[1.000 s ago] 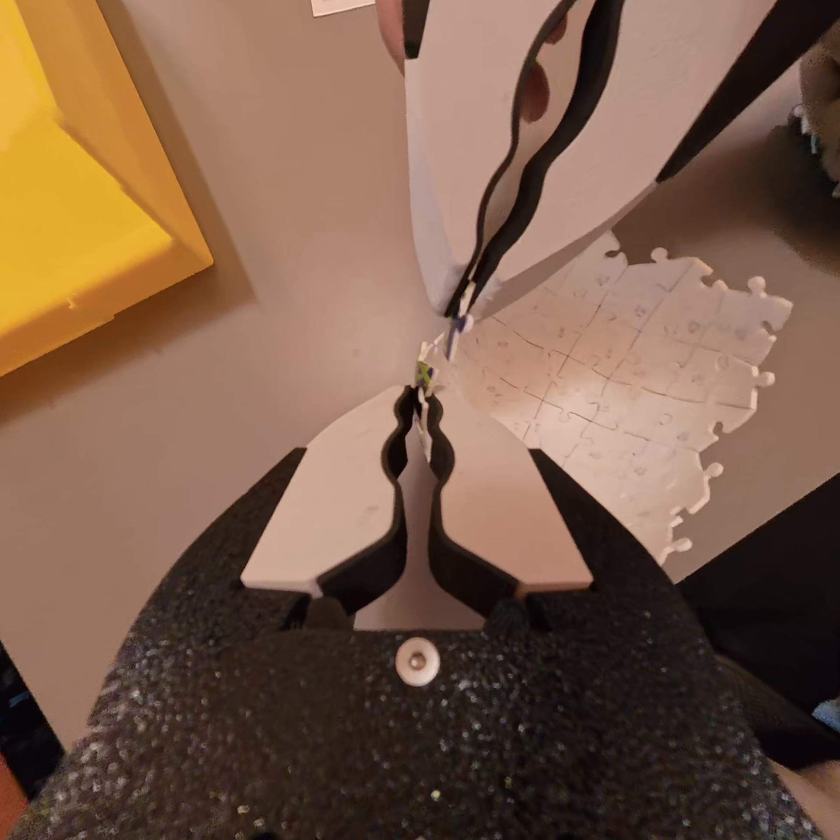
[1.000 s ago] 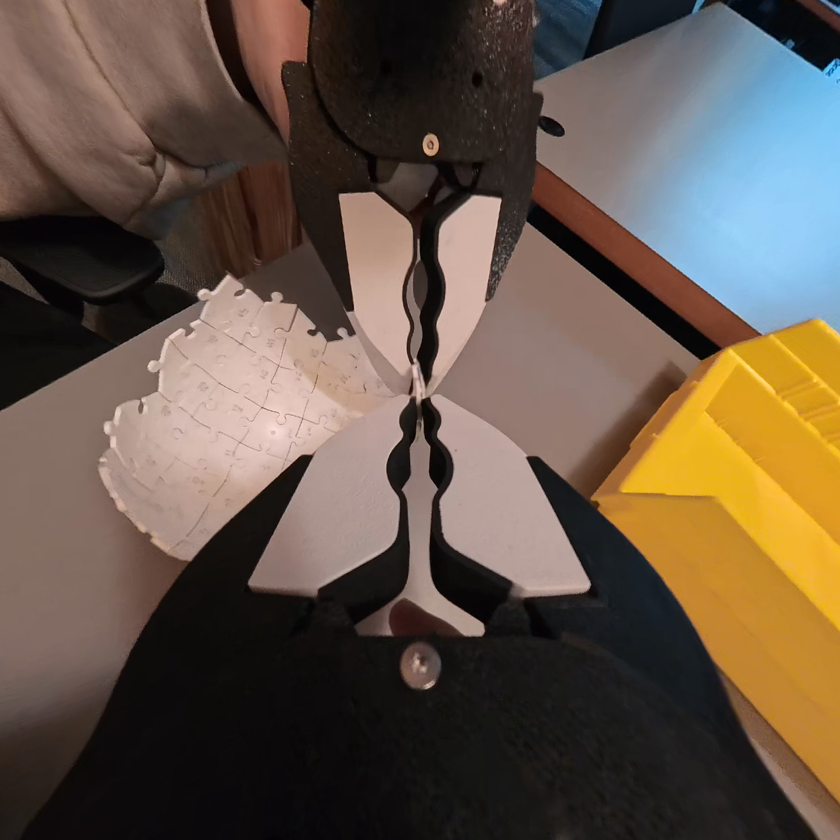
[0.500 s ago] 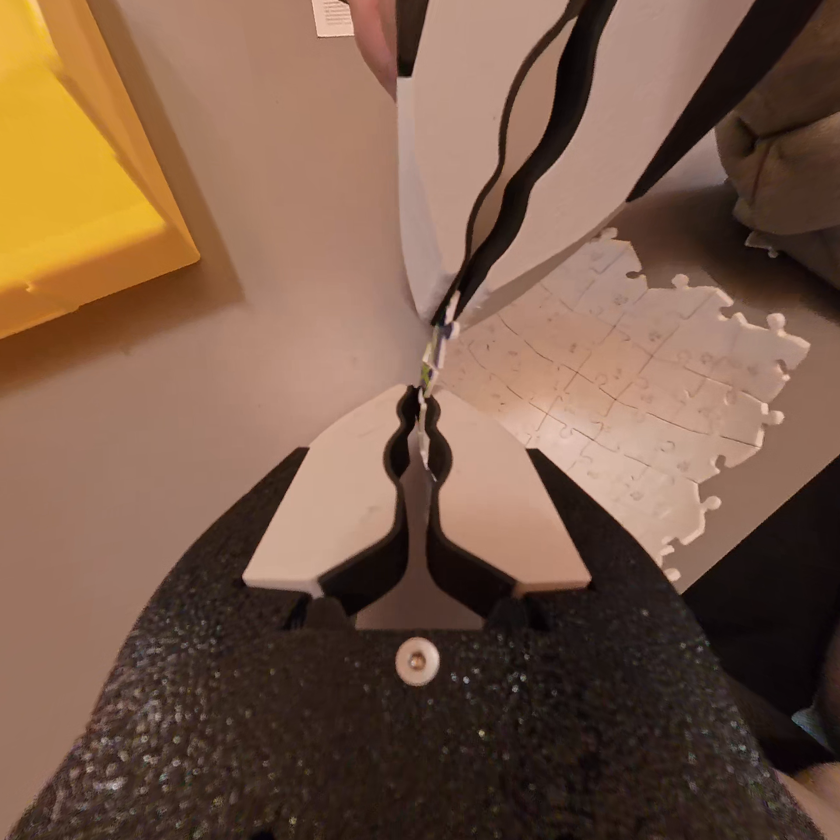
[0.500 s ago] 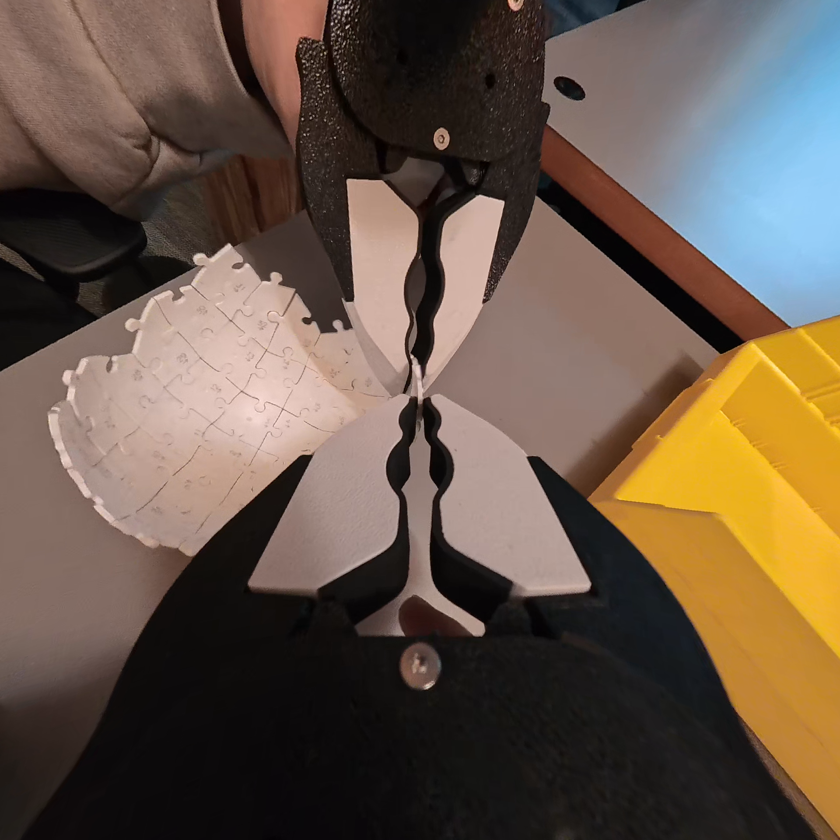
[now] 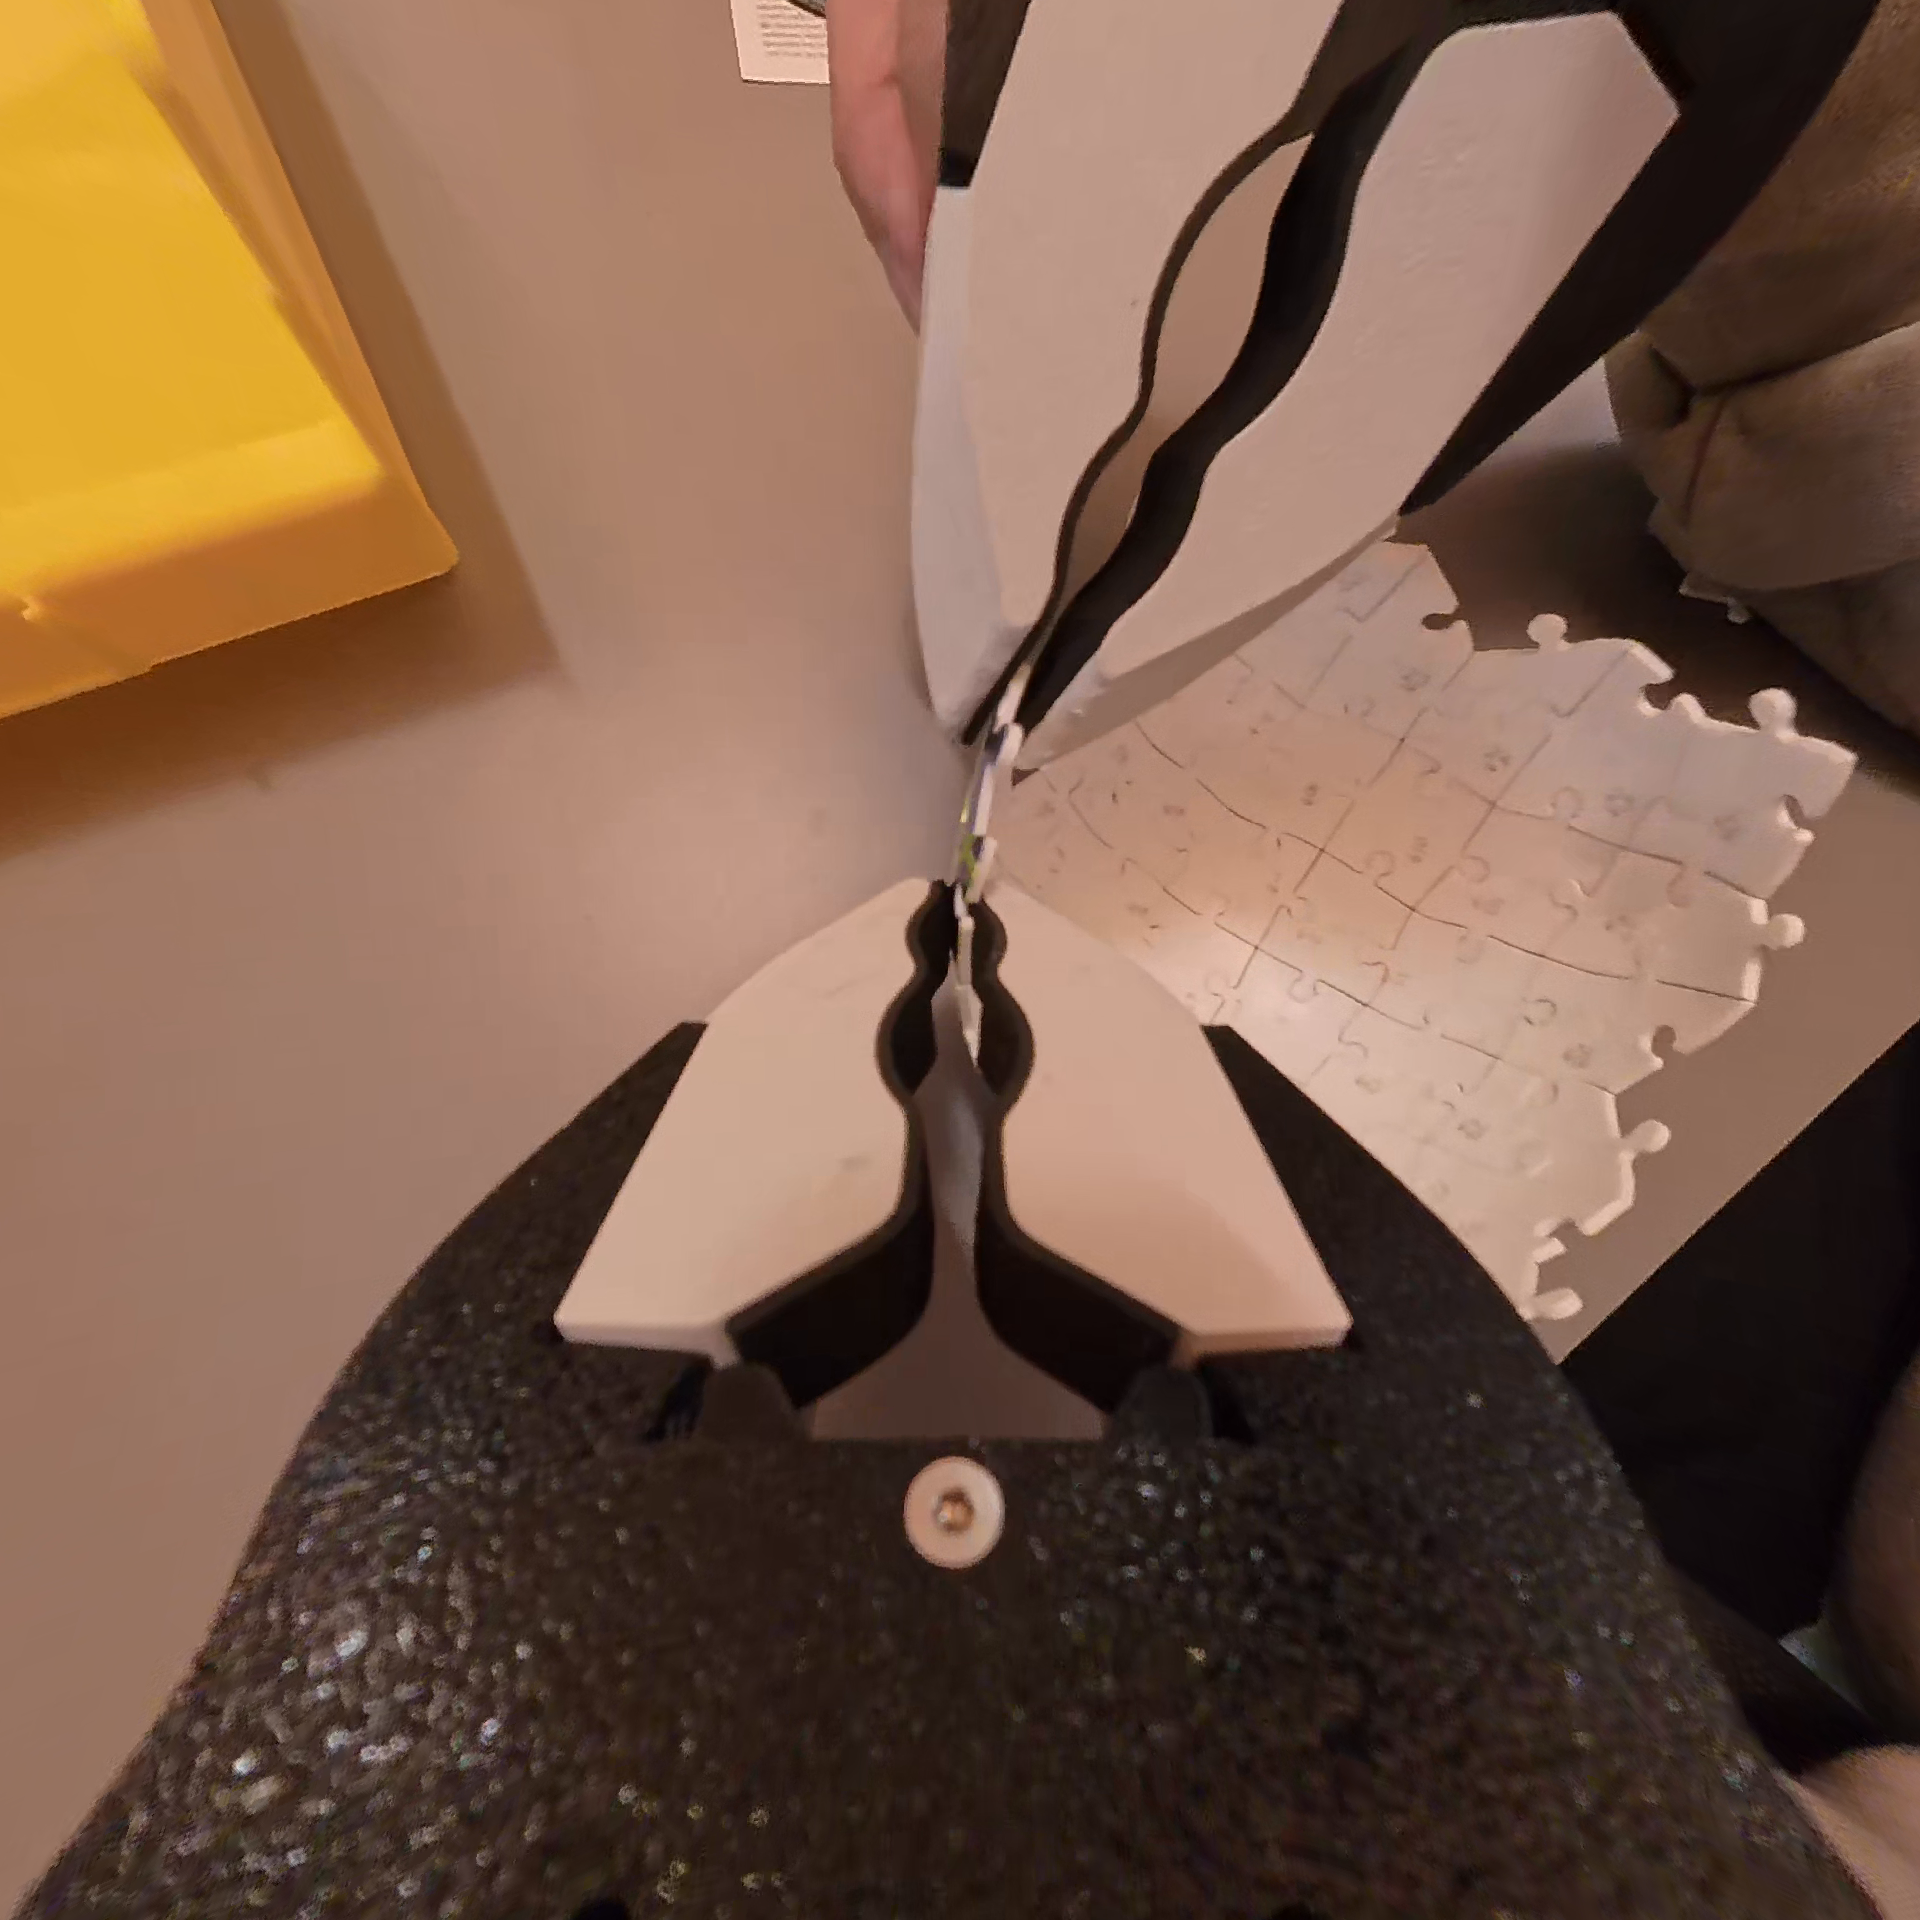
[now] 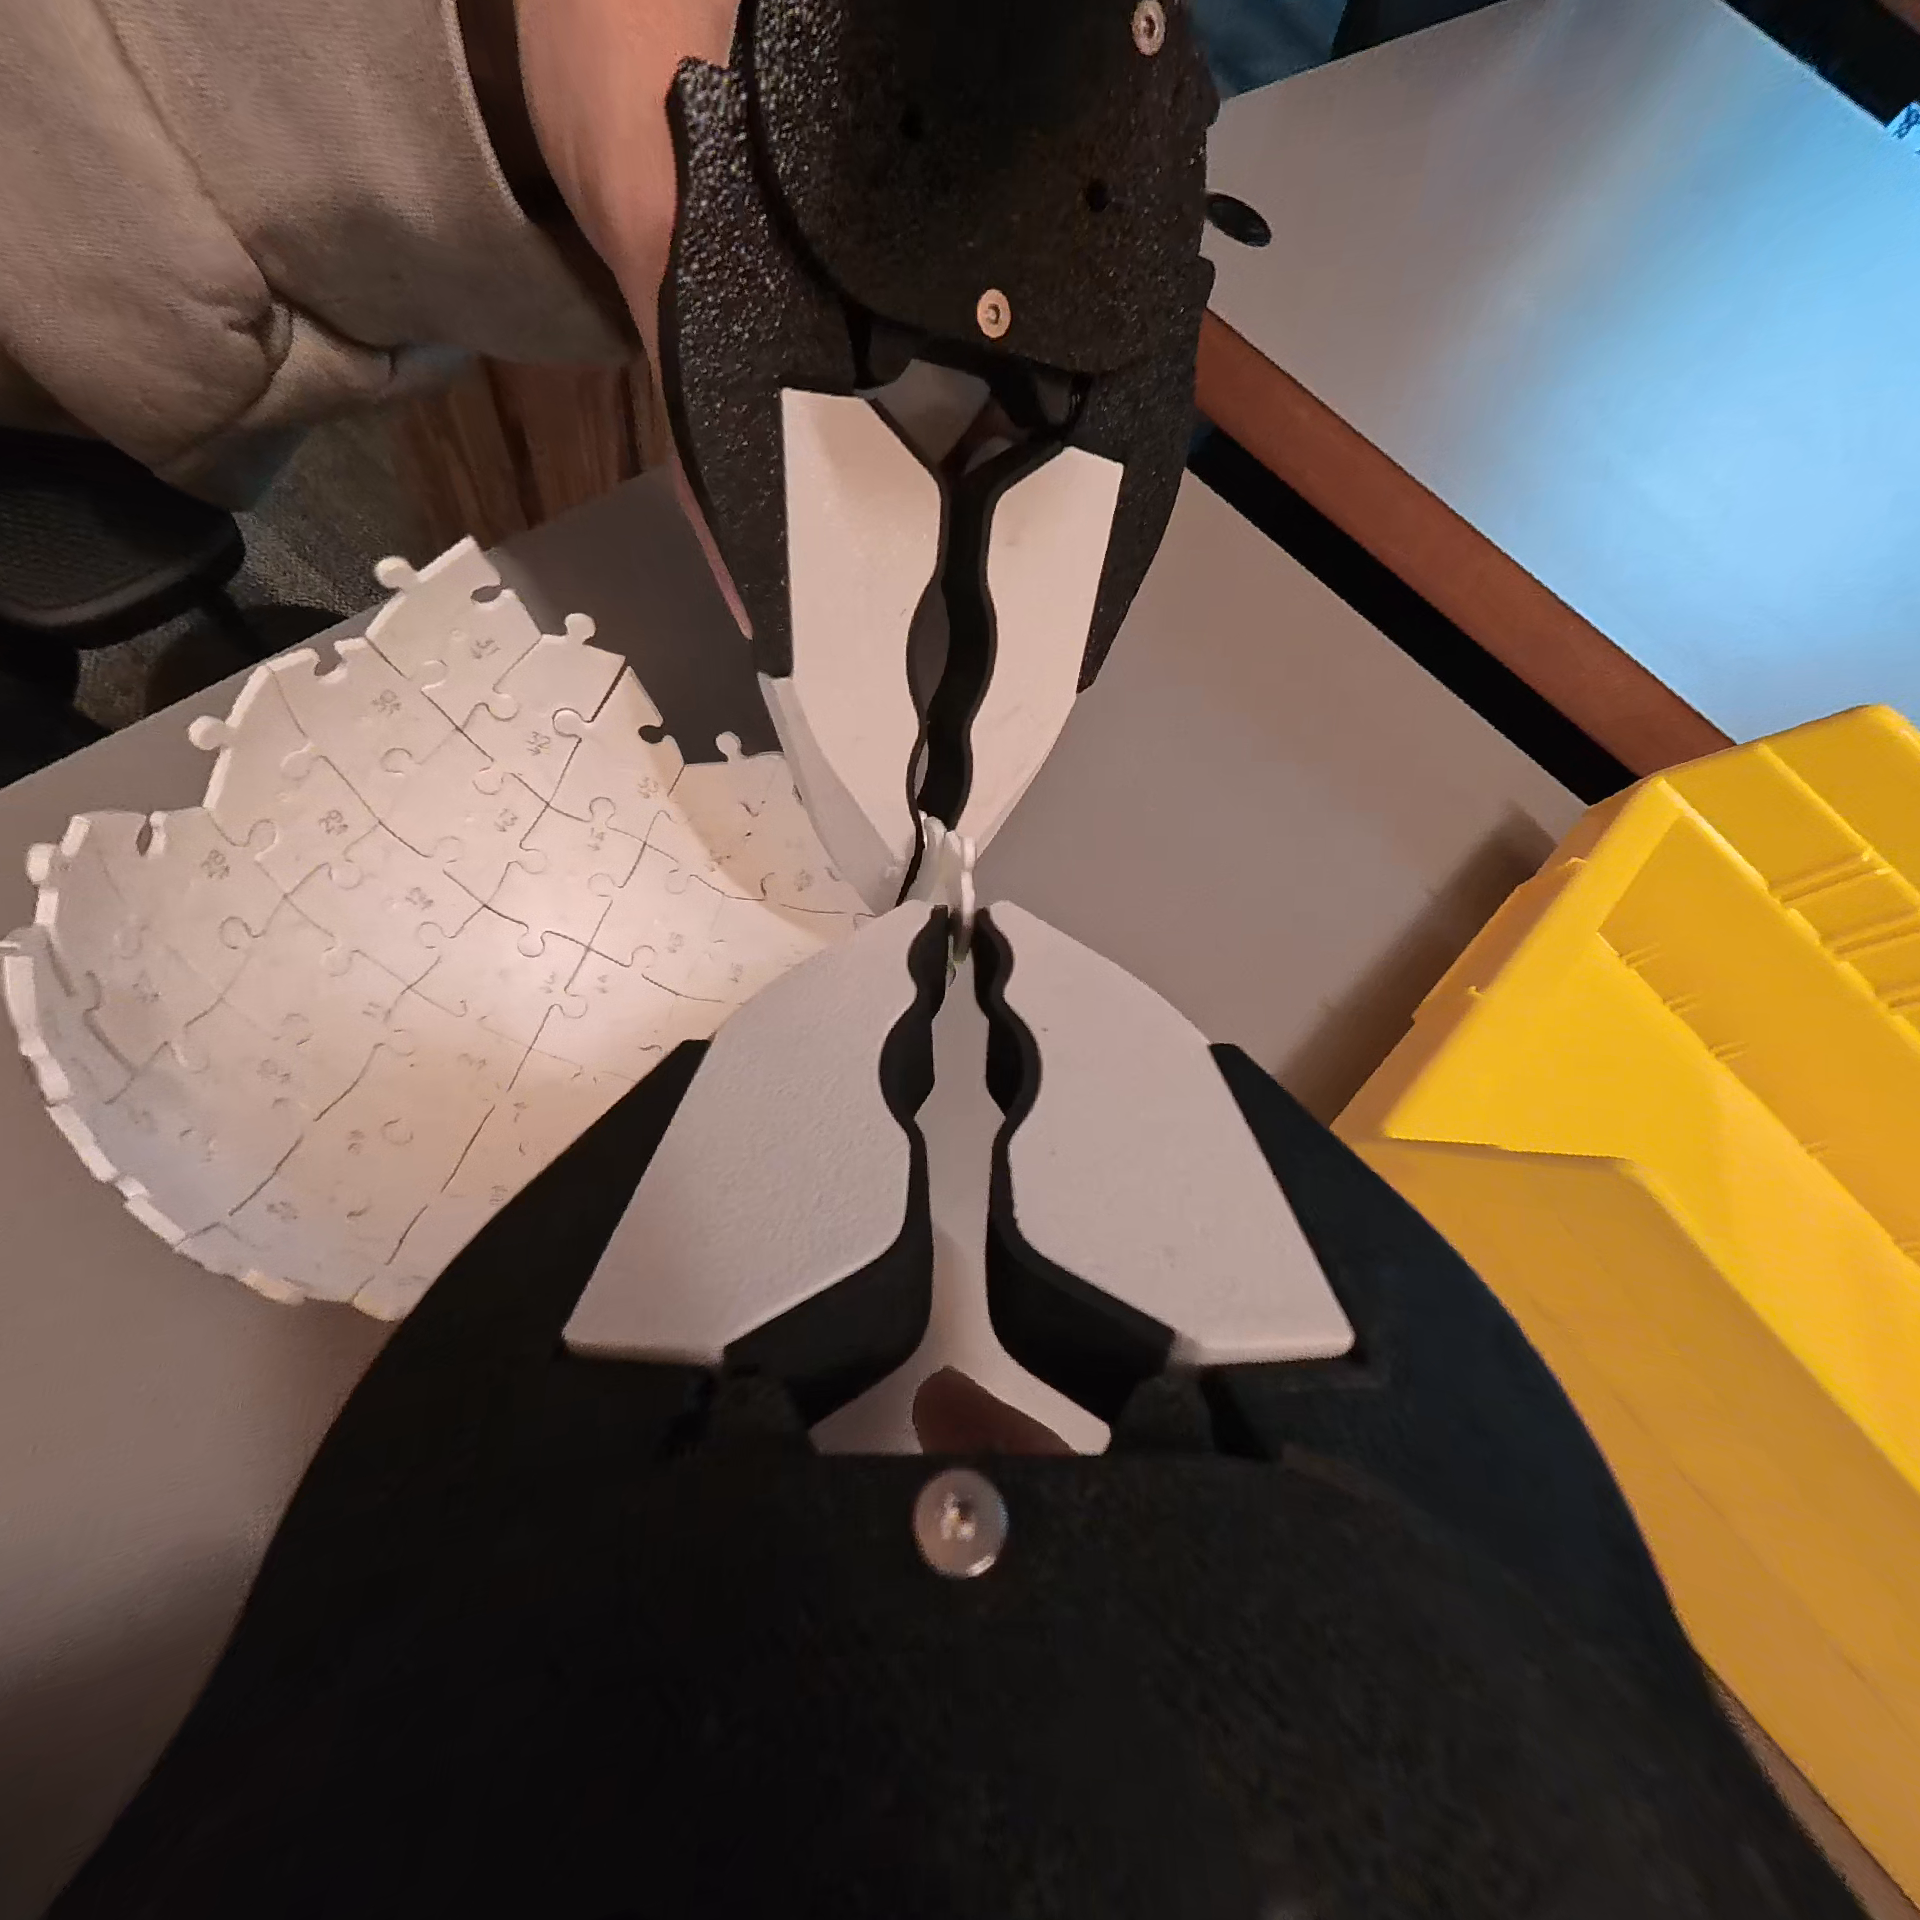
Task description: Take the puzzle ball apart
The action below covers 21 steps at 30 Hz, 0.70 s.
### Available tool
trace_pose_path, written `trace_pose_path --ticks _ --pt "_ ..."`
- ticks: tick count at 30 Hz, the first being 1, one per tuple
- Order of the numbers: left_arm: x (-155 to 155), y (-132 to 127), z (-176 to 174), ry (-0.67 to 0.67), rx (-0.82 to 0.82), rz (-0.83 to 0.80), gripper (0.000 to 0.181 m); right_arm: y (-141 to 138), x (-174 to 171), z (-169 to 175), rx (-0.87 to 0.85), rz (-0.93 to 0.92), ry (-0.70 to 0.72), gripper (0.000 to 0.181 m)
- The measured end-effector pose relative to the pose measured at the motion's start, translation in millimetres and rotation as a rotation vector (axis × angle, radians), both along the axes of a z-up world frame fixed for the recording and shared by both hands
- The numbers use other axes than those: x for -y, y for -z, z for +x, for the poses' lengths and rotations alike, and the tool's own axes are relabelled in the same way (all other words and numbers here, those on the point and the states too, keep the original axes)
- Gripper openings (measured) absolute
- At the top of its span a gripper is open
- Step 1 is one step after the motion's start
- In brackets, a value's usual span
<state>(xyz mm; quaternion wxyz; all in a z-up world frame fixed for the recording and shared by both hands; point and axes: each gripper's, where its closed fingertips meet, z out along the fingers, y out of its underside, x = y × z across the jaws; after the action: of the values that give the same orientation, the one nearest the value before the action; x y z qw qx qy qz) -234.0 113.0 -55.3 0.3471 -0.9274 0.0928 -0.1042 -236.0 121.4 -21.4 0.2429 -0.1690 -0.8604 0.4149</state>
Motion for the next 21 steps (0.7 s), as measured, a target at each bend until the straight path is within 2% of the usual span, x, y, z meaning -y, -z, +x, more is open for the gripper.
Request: trace_pose_path --ticks 5,8,11,21 --pt "-0.5 1.3 -1.1 -0.001 0.013 0.006 0.001 1.8 -0.6 -1.3 -0.040 0.030 -0.007 0.006" --pt "-1.5 -1.6 1.6 0.008 0.040 0.024 0.001 8.2 -1.0 0.0 0.002 0.044 -0.001 0.014" --pt "-1.7 -0.6 0.6 0.004 0.023 0.019 0.001 9.6 1.2 0.8 0.017 0.042 -0.008 0.007" --pt "-2.4 -0.2 -0.3 0.004 -0.024 0.009 0.001 4.5 2.8 1.8 0.016 0.112 -0.017 0.003"
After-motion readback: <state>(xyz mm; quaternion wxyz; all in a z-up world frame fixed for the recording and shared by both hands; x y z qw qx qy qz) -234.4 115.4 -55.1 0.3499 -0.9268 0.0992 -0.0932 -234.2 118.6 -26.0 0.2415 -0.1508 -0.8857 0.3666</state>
